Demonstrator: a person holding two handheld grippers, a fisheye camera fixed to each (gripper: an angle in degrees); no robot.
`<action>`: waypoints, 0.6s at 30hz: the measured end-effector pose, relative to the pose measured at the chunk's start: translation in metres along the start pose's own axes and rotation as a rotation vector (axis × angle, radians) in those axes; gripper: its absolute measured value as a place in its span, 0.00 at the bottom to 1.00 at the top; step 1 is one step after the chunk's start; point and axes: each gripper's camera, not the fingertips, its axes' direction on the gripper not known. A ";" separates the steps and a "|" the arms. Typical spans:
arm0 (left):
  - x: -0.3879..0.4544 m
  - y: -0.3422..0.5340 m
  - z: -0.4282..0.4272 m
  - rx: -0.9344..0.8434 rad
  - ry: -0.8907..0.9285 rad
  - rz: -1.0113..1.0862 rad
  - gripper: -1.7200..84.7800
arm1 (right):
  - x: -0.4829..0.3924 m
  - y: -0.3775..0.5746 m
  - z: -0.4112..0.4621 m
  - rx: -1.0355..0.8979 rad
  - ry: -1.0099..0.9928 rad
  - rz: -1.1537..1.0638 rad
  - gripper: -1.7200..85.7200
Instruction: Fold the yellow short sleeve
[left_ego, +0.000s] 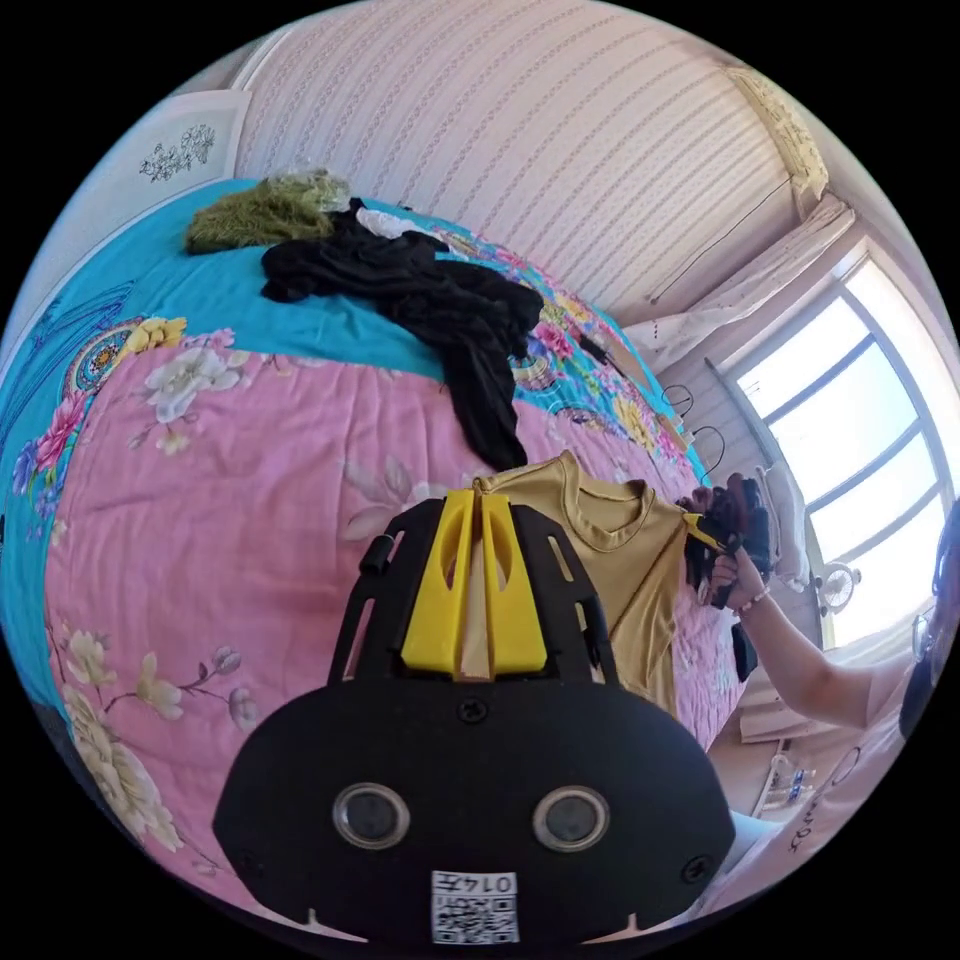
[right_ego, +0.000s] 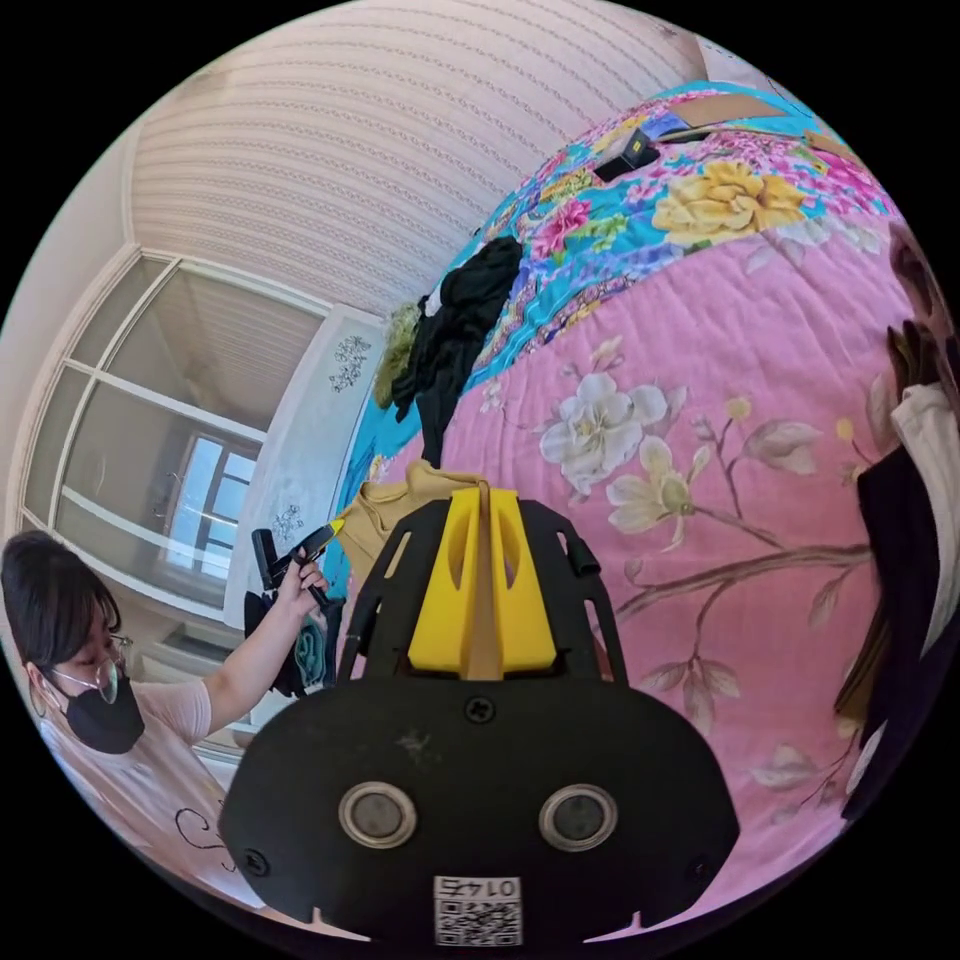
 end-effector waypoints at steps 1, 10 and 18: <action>0.003 0.002 -0.004 0.011 0.013 0.006 0.01 | -0.002 0.000 -0.006 0.012 -0.005 -0.009 0.03; 0.014 0.115 -0.066 -0.118 -0.034 0.088 0.01 | -0.036 0.103 -0.055 -0.071 -0.052 -0.140 0.03; -0.006 0.255 -0.092 -0.210 -0.083 -0.015 0.01 | -0.019 0.257 -0.049 -0.259 -0.050 -0.061 0.03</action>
